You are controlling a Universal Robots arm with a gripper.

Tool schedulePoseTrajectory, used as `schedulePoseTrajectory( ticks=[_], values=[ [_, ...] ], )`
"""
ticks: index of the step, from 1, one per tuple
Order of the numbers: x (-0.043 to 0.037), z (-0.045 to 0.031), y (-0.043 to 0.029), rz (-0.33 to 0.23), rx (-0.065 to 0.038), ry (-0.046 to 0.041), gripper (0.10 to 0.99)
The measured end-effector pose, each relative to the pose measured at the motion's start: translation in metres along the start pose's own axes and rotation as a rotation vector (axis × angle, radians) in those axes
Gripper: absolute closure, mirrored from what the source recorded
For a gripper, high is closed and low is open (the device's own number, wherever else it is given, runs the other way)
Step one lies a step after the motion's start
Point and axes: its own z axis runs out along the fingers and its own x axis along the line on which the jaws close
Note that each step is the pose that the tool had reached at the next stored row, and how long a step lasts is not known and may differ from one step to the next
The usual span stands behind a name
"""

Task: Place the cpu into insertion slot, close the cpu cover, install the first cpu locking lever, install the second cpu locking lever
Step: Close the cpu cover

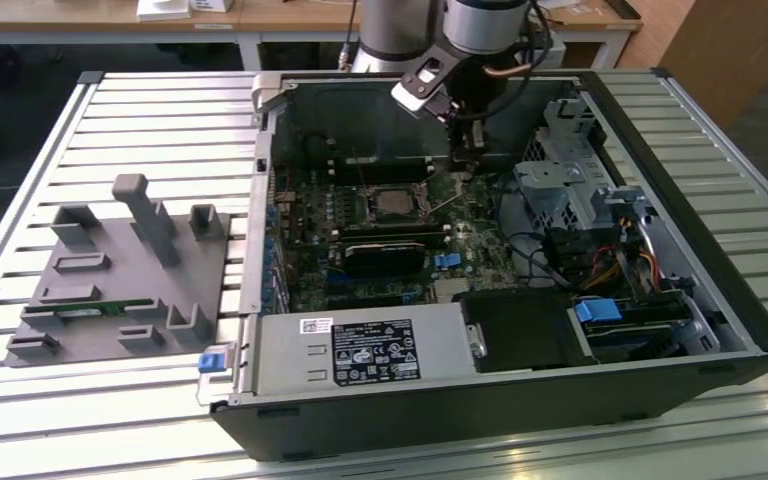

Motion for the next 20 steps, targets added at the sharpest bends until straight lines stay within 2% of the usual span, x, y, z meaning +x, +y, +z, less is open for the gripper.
schedulePoseTrajectory(
  ticks=[16, 20],
  values=[
    [0.0002, 0.0061, 0.0142, 0.019, 0.000, -0.0011, 0.980],
    [0.0008, 0.0072, 0.0197, 0.019, 0.001, -0.0010, 0.980]
  ],
)
